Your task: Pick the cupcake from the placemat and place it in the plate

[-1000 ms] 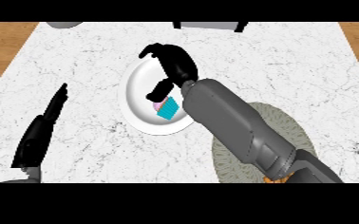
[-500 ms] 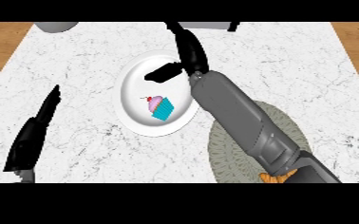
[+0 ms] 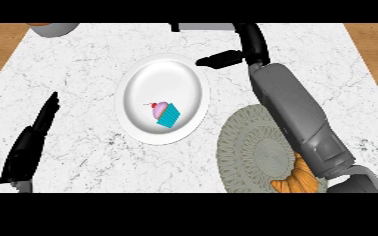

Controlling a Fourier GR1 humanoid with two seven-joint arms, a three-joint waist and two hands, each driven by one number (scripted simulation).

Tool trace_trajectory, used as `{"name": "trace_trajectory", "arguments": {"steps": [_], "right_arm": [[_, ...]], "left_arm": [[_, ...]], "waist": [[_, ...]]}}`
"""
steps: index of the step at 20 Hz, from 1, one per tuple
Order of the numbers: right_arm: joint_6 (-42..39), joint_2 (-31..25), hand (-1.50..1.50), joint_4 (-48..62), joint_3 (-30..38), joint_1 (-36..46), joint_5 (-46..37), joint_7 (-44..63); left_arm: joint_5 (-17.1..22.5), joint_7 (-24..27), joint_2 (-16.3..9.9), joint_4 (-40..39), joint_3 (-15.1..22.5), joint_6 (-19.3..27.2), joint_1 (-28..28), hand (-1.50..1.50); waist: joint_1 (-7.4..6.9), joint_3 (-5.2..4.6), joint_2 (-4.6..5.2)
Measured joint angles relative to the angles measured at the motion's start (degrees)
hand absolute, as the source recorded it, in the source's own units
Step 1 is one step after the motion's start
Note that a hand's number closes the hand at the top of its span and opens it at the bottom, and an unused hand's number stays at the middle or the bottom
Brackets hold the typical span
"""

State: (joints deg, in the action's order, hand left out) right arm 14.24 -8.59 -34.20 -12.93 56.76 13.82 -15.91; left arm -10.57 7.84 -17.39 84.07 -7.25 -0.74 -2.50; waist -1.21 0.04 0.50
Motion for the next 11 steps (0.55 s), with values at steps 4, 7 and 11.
{"name": "trace_trajectory", "arguments": {"steps": [4,7,11], "right_arm": [[-7.11,-4.66,-1.50,4.20,3.16,-1.11,0.61,-7.52],[-10.81,-6.72,-1.50,8.25,4.71,-0.63,-0.12,-11.93],[-14.78,-9.20,-1.50,13.51,6.74,1.12,-0.91,-15.04]], "left_arm": [[-0.78,0.17,0.76,0.59,0.44,0.50,-0.63,0.00],[-0.95,-0.60,1.02,2.07,0.75,0.08,-1.23,0.00],[-1.62,0.06,1.81,1.68,1.00,0.36,-1.28,0.00]], "waist": [[-0.16,0.00,0.04],[-0.29,0.02,0.03],[-0.45,0.02,0.09]]}}
